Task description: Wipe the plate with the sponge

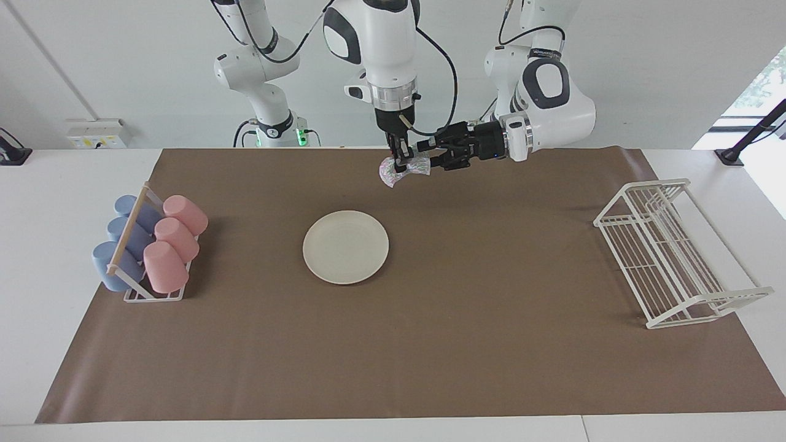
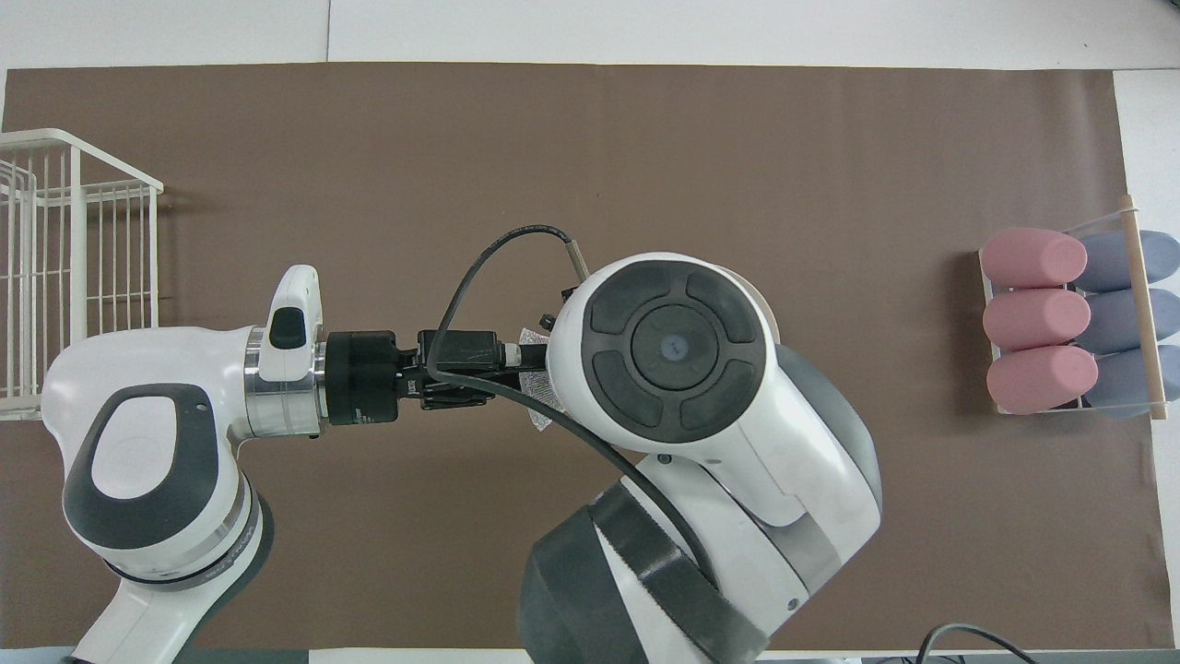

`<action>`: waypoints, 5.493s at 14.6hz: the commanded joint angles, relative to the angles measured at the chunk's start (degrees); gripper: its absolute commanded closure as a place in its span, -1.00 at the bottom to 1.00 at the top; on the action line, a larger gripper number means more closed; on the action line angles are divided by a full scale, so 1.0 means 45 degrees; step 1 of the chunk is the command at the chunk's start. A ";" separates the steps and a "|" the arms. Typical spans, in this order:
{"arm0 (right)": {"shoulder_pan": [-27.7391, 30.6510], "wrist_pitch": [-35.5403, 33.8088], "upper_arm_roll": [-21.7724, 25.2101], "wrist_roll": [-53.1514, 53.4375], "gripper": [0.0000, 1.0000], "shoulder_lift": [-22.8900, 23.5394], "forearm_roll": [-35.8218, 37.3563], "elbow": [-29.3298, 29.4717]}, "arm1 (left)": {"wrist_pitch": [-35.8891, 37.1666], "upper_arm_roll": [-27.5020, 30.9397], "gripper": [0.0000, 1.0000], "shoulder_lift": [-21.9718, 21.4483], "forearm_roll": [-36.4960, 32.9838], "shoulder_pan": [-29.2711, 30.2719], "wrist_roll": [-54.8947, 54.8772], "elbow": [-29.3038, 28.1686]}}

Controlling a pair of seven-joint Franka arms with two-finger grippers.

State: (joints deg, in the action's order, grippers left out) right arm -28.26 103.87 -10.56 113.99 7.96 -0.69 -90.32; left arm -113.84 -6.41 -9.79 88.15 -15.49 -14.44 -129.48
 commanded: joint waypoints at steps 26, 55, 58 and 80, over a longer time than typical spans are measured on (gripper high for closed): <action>0.5829 -0.1344 0.0100 -1.7879 -1.00 -0.0616 -0.0003 -0.0203 | -0.1032 0.0038 1.00 0.0357 -1.1761 -0.0834 0.7673 0.1154; 0.5538 -0.3980 0.2522 -2.4372 -1.00 -0.2217 0.0231 -0.0418 | 0.5732 0.0156 1.00 0.6882 -3.4804 0.1682 1.0818 0.6997; 0.5578 -0.3941 0.2967 -2.5190 -1.00 -0.2237 0.0231 -0.0281 | 0.5122 0.0136 1.00 0.6803 -3.4668 0.1978 1.1275 0.6527; 0.5754 -0.2398 0.3811 -2.6053 -1.00 -0.2530 -0.0003 -0.1648 | 0.3618 0.0136 -1.00 0.6473 -3.1334 0.2329 1.1452 0.7500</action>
State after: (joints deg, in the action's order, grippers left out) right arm -2.89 91.60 6.80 -2.96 -1.78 -0.22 -95.83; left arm -96.11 -5.59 21.03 -57.55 -6.14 37.84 -97.84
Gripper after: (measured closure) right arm 0.000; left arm 0.000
